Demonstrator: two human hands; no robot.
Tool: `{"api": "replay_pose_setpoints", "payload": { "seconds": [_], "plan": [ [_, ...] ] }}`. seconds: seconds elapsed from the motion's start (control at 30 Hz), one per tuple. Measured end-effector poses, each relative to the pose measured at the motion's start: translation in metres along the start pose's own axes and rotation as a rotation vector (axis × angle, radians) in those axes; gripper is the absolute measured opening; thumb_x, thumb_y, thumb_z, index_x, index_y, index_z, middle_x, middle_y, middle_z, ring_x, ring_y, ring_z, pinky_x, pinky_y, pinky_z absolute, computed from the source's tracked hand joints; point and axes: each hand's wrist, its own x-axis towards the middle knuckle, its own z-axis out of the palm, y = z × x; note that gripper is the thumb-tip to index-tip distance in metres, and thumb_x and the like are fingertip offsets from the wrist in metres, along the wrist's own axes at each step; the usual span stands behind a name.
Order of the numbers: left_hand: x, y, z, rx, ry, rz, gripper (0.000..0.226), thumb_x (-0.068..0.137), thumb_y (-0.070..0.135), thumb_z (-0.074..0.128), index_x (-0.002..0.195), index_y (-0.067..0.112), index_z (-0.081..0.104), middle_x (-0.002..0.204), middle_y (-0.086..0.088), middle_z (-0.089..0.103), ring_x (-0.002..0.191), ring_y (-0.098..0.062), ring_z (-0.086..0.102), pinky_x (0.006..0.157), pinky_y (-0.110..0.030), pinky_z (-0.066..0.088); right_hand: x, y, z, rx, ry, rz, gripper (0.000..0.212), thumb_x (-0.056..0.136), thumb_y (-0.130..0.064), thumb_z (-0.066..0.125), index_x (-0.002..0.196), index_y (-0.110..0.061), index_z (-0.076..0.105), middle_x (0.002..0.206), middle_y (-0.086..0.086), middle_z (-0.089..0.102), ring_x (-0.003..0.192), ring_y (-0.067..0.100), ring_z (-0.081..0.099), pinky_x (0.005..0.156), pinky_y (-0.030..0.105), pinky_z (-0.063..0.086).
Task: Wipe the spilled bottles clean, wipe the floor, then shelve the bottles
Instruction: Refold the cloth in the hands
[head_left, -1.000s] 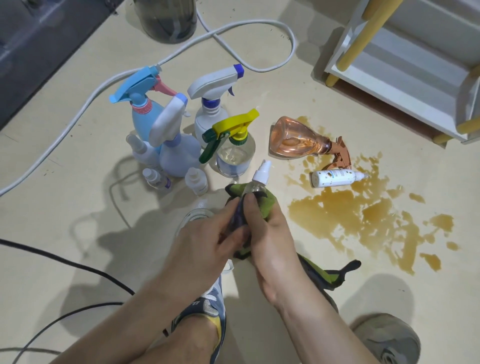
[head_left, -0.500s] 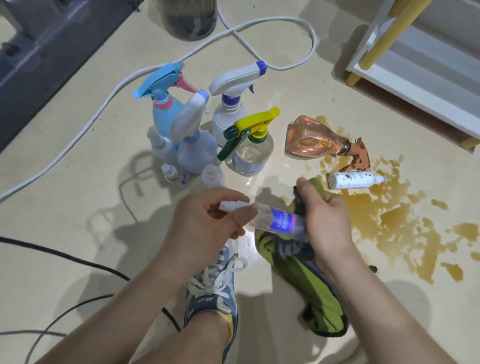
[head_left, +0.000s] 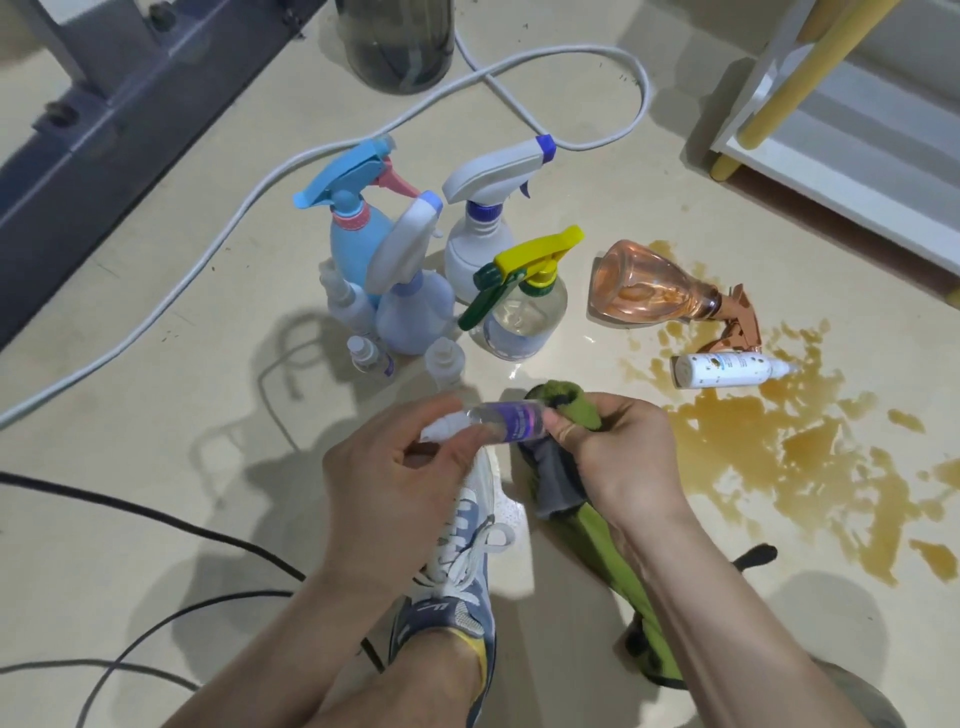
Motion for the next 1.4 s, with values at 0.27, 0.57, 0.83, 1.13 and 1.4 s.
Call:
{"api": "replay_pose_setpoints", "payload": {
  "seconds": [0.27, 0.57, 0.83, 1.13, 1.4],
  "plan": [
    [-0.007, 0.001, 0.003, -0.150, -0.001, -0.231, 0.024, 0.074, 0.015, 0.083, 0.084, 0.033, 0.071, 0.074, 0.010, 0.072, 0.072, -0.015, 0.069, 0.072, -0.033, 0.058, -0.002, -0.007, 0.013, 0.043, -0.328, 0.111, 0.017, 0.102, -0.012, 0.051, 0.098, -0.018, 0.066, 0.101, 0.016, 0.072, 0.090, 0.028, 0.066, 0.085, 0.039, 0.052],
    [0.004, -0.003, -0.011, -0.267, 0.093, -0.302, 0.026, 0.078, 0.005, 0.077, 0.077, 0.030, 0.071, 0.069, 0.006, 0.072, 0.067, -0.016, 0.072, 0.069, -0.033, 0.059, 0.001, -0.024, 0.013, -0.665, -0.232, -0.327, 0.024, 0.088, -0.038, 0.071, 0.080, -0.019, 0.058, 0.075, 0.007, 0.065, 0.074, 0.030, 0.056, 0.064, 0.035, 0.043],
    [0.005, -0.007, -0.018, 0.011, 0.050, -0.017, 0.024, 0.072, 0.039, 0.073, 0.094, 0.034, 0.066, 0.085, 0.016, 0.068, 0.074, -0.001, 0.065, 0.072, -0.024, 0.054, -0.013, -0.017, 0.039, -0.452, -0.050, -0.308, 0.033, 0.078, -0.035, 0.069, 0.061, -0.010, 0.055, 0.051, 0.007, 0.058, 0.052, 0.032, 0.051, 0.054, 0.042, 0.051],
    [0.038, -0.040, -0.047, 0.337, 0.082, 0.019, 0.016, 0.073, 0.012, 0.077, 0.086, 0.020, 0.074, 0.081, 0.004, 0.064, 0.073, -0.009, 0.056, 0.068, -0.025, 0.046, 0.005, -0.007, -0.013, -0.124, -0.144, 0.058, 0.018, 0.087, -0.019, 0.069, 0.104, -0.022, 0.065, 0.099, 0.004, 0.073, 0.095, 0.028, 0.068, 0.089, 0.049, 0.055],
    [0.059, -0.067, -0.002, 0.487, -0.090, 0.132, 0.015, 0.086, 0.012, 0.064, 0.101, 0.013, 0.066, 0.094, -0.004, 0.064, 0.086, -0.029, 0.060, 0.066, -0.042, 0.051, -0.009, 0.005, -0.007, -0.120, -0.253, 0.048, 0.024, 0.100, -0.011, 0.051, 0.110, -0.023, 0.069, 0.103, 0.000, 0.076, 0.095, 0.018, 0.072, 0.091, 0.038, 0.055]
  ]
}}
